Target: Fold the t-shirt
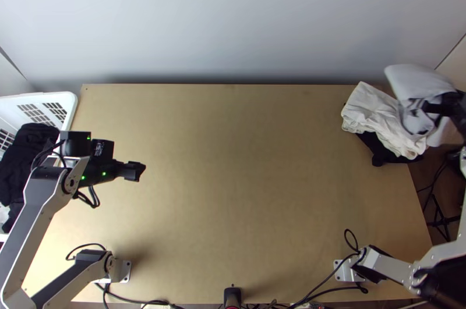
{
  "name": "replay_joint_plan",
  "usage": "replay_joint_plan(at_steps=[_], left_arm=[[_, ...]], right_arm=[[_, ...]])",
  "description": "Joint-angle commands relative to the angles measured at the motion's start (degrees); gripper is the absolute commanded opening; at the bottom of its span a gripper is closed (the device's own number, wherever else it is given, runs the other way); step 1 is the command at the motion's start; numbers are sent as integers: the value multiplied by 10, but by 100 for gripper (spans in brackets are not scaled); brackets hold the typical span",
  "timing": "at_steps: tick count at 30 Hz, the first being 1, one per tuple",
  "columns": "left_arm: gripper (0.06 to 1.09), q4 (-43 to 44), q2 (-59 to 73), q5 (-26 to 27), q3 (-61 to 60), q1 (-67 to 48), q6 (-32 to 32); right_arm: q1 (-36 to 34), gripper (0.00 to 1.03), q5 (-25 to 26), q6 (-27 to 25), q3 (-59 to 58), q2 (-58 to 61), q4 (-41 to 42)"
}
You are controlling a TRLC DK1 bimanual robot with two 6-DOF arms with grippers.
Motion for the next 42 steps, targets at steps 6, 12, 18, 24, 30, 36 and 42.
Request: replay_joint_plan(at_steps=[6,12,18,24,30,36,42], left_arm=[[104,-56,-42,-2,-1,51,44],[104,-83,-51,-2,14,88,79],[104,-95,-52,-2,25,107,90],[104,-95,-55,-2,24,109,88],[104,-87,-54,-2,17,109,84],[104,-80,-49,0,16,103,78],[104,-67,-44,1,13,94,68]], right_arm=[[-68,3,-24,19,19,147,90],[-2,3,1,49,17,214,92],[69,3,27,94,3,223,106],[97,3,38,119,-2,217,106],[93,3,39,114,-85,186,107],[51,12,38,93,-182,156,138],[29,77,37,93,-209,126,136]])
